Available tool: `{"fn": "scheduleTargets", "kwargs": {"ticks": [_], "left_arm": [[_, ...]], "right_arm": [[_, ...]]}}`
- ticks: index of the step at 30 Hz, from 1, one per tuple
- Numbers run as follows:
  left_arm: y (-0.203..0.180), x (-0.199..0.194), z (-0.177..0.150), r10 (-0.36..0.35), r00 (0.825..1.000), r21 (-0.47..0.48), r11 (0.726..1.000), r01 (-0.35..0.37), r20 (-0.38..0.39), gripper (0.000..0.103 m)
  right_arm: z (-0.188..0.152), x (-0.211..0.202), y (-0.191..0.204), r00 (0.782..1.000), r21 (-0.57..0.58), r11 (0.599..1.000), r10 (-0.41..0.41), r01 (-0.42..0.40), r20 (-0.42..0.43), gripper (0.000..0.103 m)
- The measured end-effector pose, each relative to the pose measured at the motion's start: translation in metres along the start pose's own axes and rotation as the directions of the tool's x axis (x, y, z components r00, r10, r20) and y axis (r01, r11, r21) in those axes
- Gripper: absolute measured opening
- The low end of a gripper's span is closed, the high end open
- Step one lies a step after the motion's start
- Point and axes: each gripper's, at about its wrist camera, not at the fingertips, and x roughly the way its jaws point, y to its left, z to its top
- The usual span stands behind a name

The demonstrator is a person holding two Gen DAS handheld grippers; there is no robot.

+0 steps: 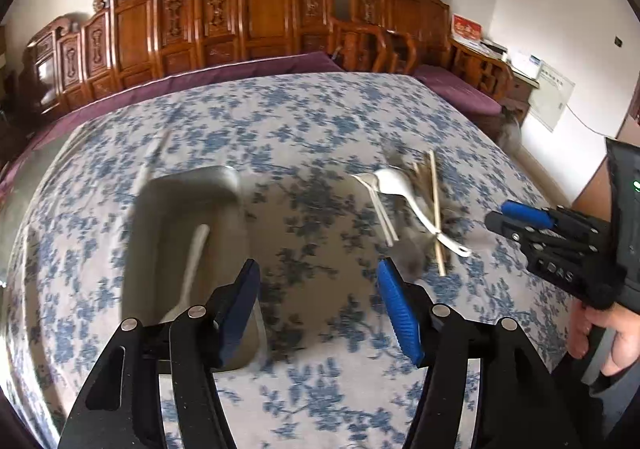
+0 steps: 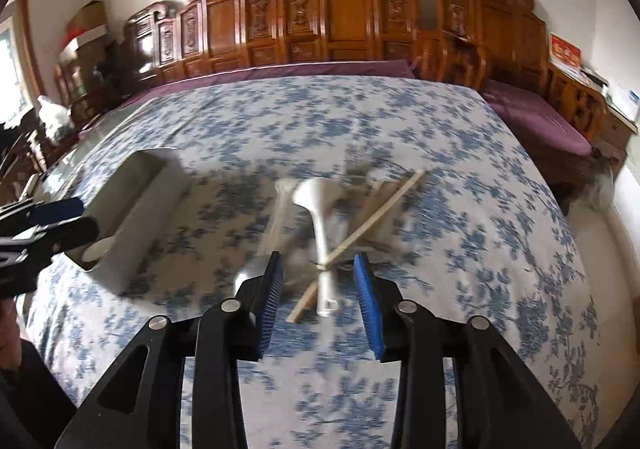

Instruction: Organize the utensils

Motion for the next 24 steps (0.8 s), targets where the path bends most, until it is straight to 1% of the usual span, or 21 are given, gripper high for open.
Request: {"fn": "scheduleTargets", "kwargs": {"ticks": [2, 6, 10, 13, 17, 19, 21, 24], "left_arm": [[-0.005, 0.004, 0.0, -0.008, 1.0, 0.004, 1.0, 0.008, -0.009, 0.059], [-0.014, 0.016, -0.004, -0.011, 0.999, 0.019, 1.0, 0.011, -0.035, 0.059], [-0.019, 0.021, -0.006, -0.01, 0.999, 0.025, 1.0, 0.011, -0.044, 0.059], [-0.021, 0.023, -0.007, -0.008, 0.999, 0.027, 1.0, 0.009, -0.047, 0.06], [-0.023, 0.03, -0.009, -0.004, 0.998, 0.027, 1.0, 0.006, -0.06, 0.06], [-0.025, 0.033, -0.01, 0.001, 0.998, 0.033, 0.999, 0.001, -0.066, 0.06], [-0.027, 0.035, -0.012, 0.006, 0.997, 0.041, 0.999, -0.003, -0.073, 0.06], [-0.03, 0.039, -0.013, 0.009, 0.997, 0.048, 0.999, -0.005, -0.082, 0.06]], "right_arm": [[-0.001, 0.009, -0.012, 1.0, 0.018, 1.0, -0.004, 0.004, -0.015, 0.041], [-0.002, 0.031, -0.023, 0.999, 0.023, 1.0, -0.014, 0.015, -0.039, 0.041], [0.001, 0.053, -0.036, 0.997, 0.085, 0.996, 0.031, -0.025, -0.068, 0.041], [0.009, 0.067, -0.04, 0.997, 0.105, 0.994, 0.04, -0.033, -0.07, 0.041], [0.025, 0.082, -0.042, 0.998, 0.111, 0.993, 0.044, -0.038, -0.048, 0.041], [0.029, 0.093, -0.043, 0.998, 0.116, 0.993, 0.041, -0.035, -0.055, 0.041], [0.03, 0.101, -0.045, 0.997, 0.118, 0.993, 0.038, -0.029, -0.073, 0.032], [0.029, 0.109, -0.046, 0.995, 0.121, 0.992, 0.036, -0.024, -0.094, 0.03]]}}
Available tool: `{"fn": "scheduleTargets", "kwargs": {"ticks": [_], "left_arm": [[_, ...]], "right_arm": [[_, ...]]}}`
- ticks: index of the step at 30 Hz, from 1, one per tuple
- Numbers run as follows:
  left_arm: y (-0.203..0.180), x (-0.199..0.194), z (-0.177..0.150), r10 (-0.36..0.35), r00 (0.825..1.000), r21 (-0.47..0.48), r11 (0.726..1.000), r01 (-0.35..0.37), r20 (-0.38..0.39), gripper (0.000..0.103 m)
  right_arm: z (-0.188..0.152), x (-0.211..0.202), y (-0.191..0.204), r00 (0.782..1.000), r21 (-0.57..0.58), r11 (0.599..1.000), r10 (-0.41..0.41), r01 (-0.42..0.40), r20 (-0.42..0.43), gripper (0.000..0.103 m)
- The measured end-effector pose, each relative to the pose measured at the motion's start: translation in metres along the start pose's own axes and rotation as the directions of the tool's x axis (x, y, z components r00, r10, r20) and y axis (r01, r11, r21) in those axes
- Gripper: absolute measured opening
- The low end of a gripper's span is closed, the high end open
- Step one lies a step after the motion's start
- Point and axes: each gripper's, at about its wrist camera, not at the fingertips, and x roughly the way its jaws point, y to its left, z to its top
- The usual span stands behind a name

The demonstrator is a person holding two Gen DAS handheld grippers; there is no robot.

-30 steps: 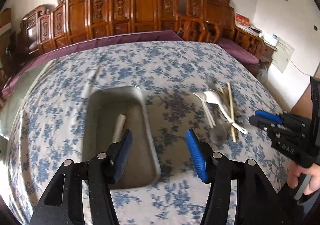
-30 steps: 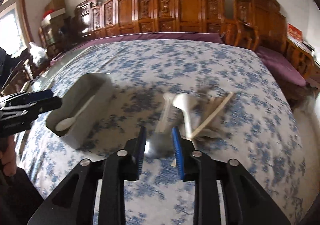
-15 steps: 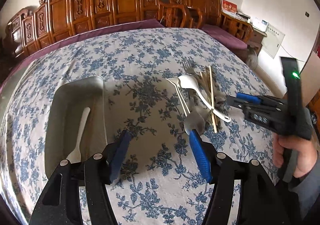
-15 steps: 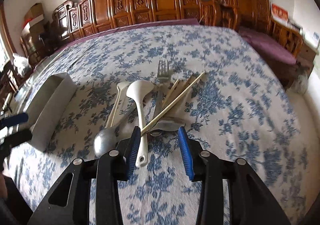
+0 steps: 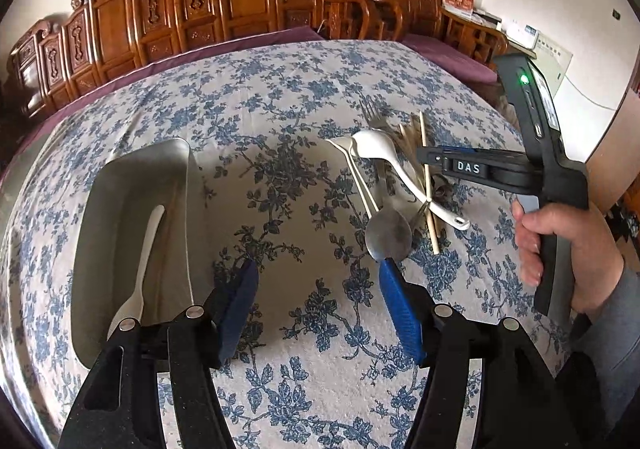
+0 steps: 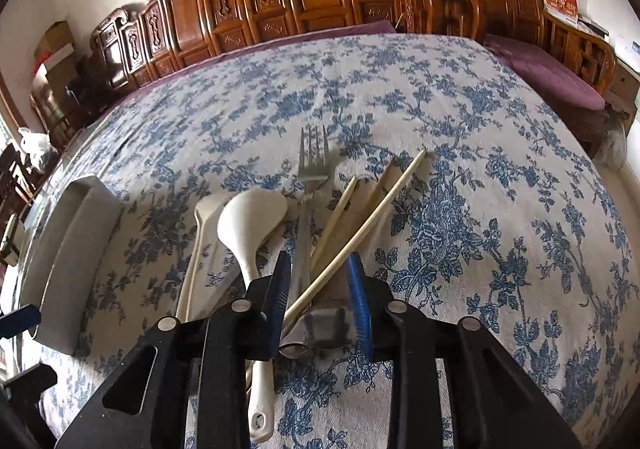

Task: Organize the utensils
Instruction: 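Lift the chopstick with the right tool while the left tool moves to the pile, then grasp the white plastic fork with the left tool while the right tool holds the chopstick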

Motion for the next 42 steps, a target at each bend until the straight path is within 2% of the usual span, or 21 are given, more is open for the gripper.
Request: {"fn": "scheduleTargets", "kwargs": {"ticks": [3, 14, 20, 29, 36, 42], "left_arm": [[-0.003, 0.003, 0.0, 0.003, 1.0, 0.006, 1.0, -0.003, -0.008, 0.06], [-0.004, 0.007, -0.004, 0.018, 1.0, 0.014, 1.0, -0.017, -0.019, 0.06], [-0.004, 0.008, -0.004, 0.021, 1.0, 0.015, 1.0, -0.021, -0.018, 0.06], [-0.009, 0.017, 0.003, 0.019, 1.0, 0.012, 1.0, -0.019, -0.016, 0.06], [-0.019, 0.035, 0.019, 0.015, 1.0, 0.014, 1.0, -0.015, -0.025, 0.06], [-0.03, 0.069, 0.042, -0.001, 0.999, -0.005, 1.0, 0.001, -0.054, 0.049]], "right_arm": [[0.0, 0.004, -0.002, 1.0, 0.004, 1.0, -0.012, 0.012, -0.018, 0.025], [-0.008, 0.002, -0.024, 0.998, 0.055, 0.997, -0.047, 0.049, -0.046, 0.023], [-0.007, 0.001, -0.026, 0.998, 0.048, 0.997, -0.052, 0.054, -0.048, 0.006], [0.0, -0.028, -0.031, 0.999, 0.042, 0.998, -0.043, 0.043, 0.021, 0.006], [0.004, -0.033, -0.033, 0.998, 0.023, 0.999, -0.039, 0.038, 0.041, 0.006], [0.004, -0.038, -0.034, 0.998, 0.024, 1.0, -0.02, 0.019, 0.055, 0.006]]}}
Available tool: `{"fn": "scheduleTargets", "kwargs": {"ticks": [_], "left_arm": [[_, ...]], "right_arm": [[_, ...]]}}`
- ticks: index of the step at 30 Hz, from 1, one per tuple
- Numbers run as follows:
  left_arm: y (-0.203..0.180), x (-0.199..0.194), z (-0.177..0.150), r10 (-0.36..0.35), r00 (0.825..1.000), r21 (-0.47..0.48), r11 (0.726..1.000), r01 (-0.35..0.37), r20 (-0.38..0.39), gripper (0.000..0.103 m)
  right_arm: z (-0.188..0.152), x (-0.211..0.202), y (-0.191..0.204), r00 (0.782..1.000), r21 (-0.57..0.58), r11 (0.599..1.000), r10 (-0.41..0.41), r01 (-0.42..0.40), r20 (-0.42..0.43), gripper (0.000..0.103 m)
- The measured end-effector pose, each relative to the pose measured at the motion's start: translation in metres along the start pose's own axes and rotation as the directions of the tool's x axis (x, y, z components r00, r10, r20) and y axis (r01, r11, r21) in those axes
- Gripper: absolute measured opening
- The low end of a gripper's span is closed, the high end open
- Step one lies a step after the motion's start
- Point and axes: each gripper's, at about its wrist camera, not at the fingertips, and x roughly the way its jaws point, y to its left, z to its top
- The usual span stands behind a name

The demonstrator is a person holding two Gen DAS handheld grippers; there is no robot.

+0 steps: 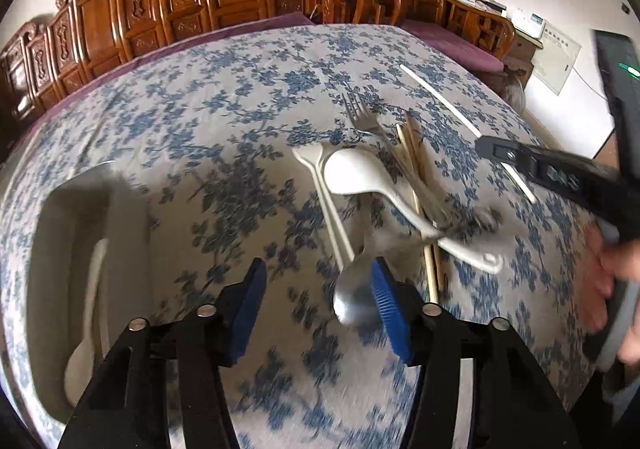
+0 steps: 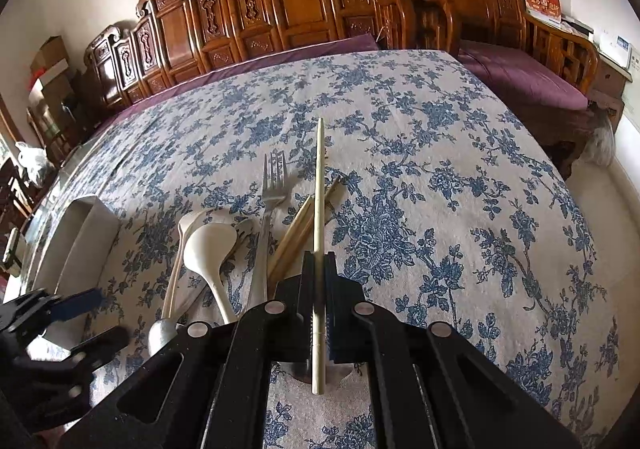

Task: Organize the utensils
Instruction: 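Grasp the white plastic fork with the left tool while the right tool holds the chopstick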

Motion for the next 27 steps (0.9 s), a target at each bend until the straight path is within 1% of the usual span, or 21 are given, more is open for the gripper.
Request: {"fn": "scheduleTargets", "kwargs": {"ticks": [5, 9, 10, 14, 17, 19, 21, 24, 27], "left_arm": [[-0.004, 0.025, 0.015, -0.007, 1.0, -0.021, 1.0, 0.007, -0.028, 0.038], [-0.003, 0.043, 0.021, 0.004, 0.998, -0.031, 1.0, -0.006, -0.062, 0.026], [-0.003, 0.047, 0.022, 0.004, 0.997, -0.034, 0.999, -0.007, -0.071, 0.024], [-0.006, 0.05, 0.025, 0.032, 0.997, -0.017, 0.999, -0.033, -0.067, 0.024], [-0.003, 0.052, 0.026, 0.048, 0.997, -0.015, 0.999, -0.049, -0.064, 0.008], [0.002, 0.051, 0.027, 0.053, 0.997, -0.027, 0.998, -0.055, -0.063, 0.008], [0.009, 0.046, 0.029, 0.071, 0.996, -0.033, 0.997, -0.073, -0.047, 0.008], [0.021, 0.034, 0.033, 0.094, 0.995, -0.038, 0.995, -0.094, -0.015, 0.008], [0.029, 0.021, 0.037, 0.095, 0.995, -0.04, 0.995, -0.095, 0.006, 0.008]], "right_arm": [[0.0, -0.003, -0.001, 1.0, 0.006, 1.0, 0.011, -0.011, 0.006, 0.006], [0.002, -0.005, -0.003, 0.999, 0.017, 0.999, 0.03, -0.03, 0.013, 0.006], [0.002, -0.006, -0.002, 0.999, 0.017, 0.999, 0.033, -0.034, 0.015, 0.006], [0.002, -0.007, 0.001, 0.999, 0.013, 0.999, 0.042, -0.042, 0.014, 0.006], [0.002, -0.006, 0.002, 0.999, 0.01, 0.999, 0.046, -0.046, 0.012, 0.006], [0.002, -0.006, 0.004, 0.999, 0.006, 0.999, 0.049, -0.049, 0.012, 0.006], [0.002, -0.006, 0.007, 0.999, 0.002, 0.999, 0.052, -0.052, 0.015, 0.006], [0.002, -0.007, 0.013, 0.998, -0.01, 0.998, 0.057, -0.057, 0.015, 0.006], [0.001, -0.007, 0.021, 0.998, -0.026, 0.998, 0.065, -0.065, 0.014, 0.006]]}}
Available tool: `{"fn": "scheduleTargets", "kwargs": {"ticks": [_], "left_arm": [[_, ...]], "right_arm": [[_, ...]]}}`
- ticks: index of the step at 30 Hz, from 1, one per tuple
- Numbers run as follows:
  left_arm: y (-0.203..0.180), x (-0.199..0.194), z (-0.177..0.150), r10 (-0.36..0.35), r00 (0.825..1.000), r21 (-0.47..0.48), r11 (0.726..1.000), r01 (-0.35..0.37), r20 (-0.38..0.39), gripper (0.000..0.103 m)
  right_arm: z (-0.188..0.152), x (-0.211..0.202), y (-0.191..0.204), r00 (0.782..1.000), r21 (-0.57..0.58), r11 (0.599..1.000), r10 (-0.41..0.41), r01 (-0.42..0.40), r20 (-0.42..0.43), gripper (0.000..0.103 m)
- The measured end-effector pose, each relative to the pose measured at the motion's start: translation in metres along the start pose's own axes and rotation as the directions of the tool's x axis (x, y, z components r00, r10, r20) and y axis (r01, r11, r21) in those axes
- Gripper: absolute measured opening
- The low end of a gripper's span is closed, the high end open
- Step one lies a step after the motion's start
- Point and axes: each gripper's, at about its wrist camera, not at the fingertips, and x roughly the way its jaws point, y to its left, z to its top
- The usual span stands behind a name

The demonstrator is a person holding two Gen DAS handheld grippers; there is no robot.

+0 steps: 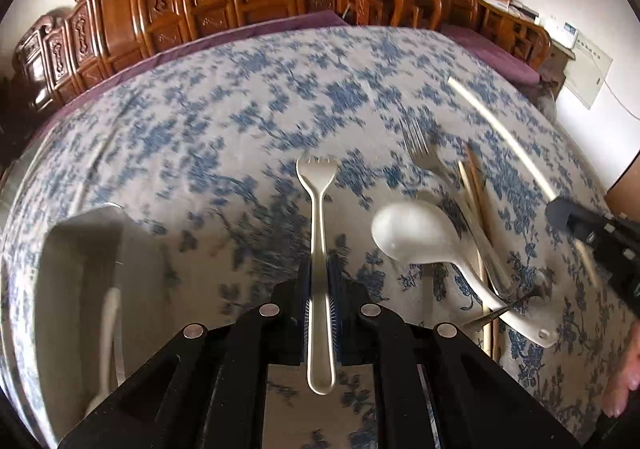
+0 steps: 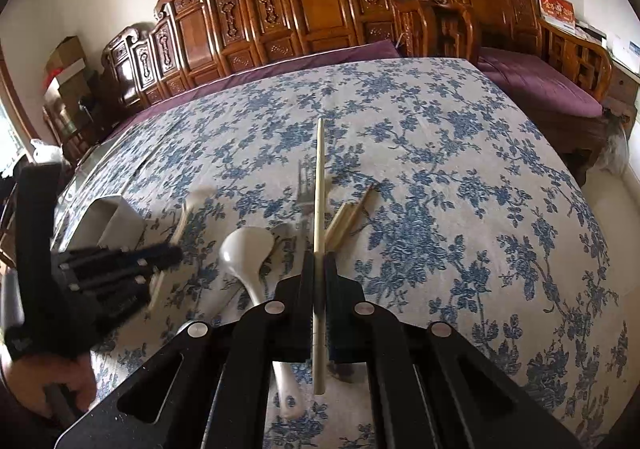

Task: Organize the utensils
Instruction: 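Grasp the white plastic fork with the left tool while the right tool holds the chopstick, then lower the fork into the tray and open the left tool while the right tool carries the chopstick over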

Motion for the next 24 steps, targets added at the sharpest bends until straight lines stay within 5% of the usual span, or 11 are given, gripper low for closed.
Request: {"fn": "scheduleTargets", "kwargs": {"ticks": [24], "left_arm": [[0.045, -0.104, -0.034, -0.009, 0.994, 0.058, 0.998, 0.002, 0.108, 0.008]], "right_arm": [[-0.017, -0.024, 0.076, 0.995, -0.14, 0.985, 0.102, -0.099, 0.011, 0.006]]}}
